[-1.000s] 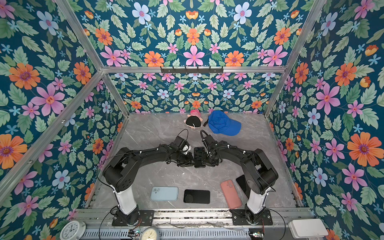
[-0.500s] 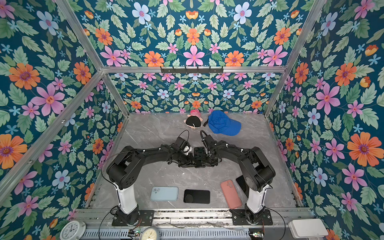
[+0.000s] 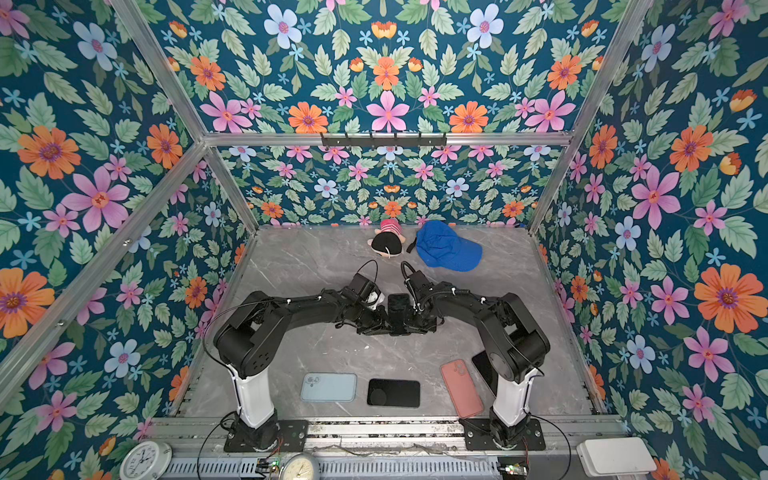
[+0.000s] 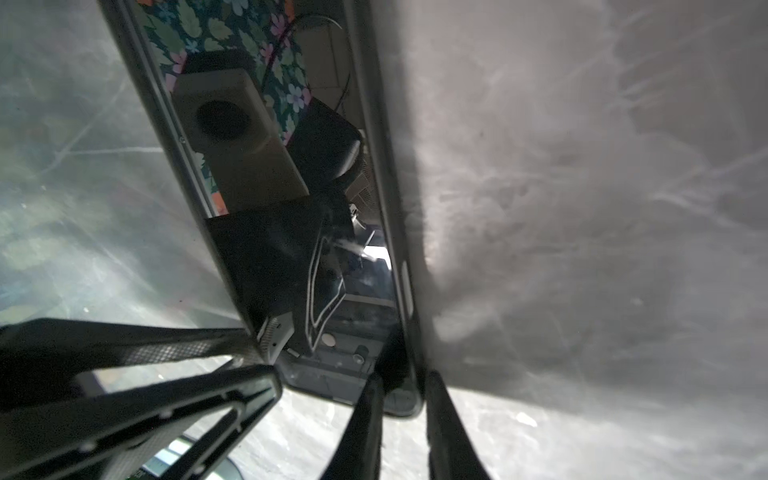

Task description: Put the phone into the phone case

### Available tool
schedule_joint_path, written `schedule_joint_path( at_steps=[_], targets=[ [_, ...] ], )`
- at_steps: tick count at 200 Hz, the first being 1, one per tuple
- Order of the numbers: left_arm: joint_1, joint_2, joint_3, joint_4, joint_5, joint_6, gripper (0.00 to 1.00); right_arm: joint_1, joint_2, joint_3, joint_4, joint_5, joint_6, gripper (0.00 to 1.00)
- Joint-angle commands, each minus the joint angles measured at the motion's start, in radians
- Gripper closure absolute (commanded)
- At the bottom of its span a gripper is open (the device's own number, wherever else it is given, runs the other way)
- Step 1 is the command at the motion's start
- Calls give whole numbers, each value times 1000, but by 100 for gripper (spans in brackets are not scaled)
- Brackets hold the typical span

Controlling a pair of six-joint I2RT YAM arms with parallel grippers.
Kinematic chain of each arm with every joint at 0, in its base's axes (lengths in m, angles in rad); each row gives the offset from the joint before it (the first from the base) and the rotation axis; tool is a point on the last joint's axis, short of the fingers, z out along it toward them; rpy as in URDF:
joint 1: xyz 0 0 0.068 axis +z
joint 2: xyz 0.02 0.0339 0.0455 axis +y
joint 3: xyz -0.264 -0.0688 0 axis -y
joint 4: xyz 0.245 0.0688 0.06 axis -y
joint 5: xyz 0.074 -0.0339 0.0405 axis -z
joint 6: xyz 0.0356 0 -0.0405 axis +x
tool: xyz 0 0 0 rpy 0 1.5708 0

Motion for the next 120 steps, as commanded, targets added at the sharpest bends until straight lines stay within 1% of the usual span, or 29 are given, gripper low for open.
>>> schedule_joint_path(
  at_steps=[1,42,63,91,120],
  targets=[
    [-1,5,-1,15,7,0,72,2,5,-1,23,-31,12,81],
    [0,1,-3,15,5,-1,73,3,2,-2,18,-31,13,82],
    [-2,-17,3,-20,-11,5,73,2,-17,1,-3,-15,9,82],
    [7,-29,39,-102,-64,45,70,1,-45,6,-20,21,-1,76],
    [50,-1,117,-153,-101,100,65,-17,-29,43,-25,45,-38,68]
  ],
)
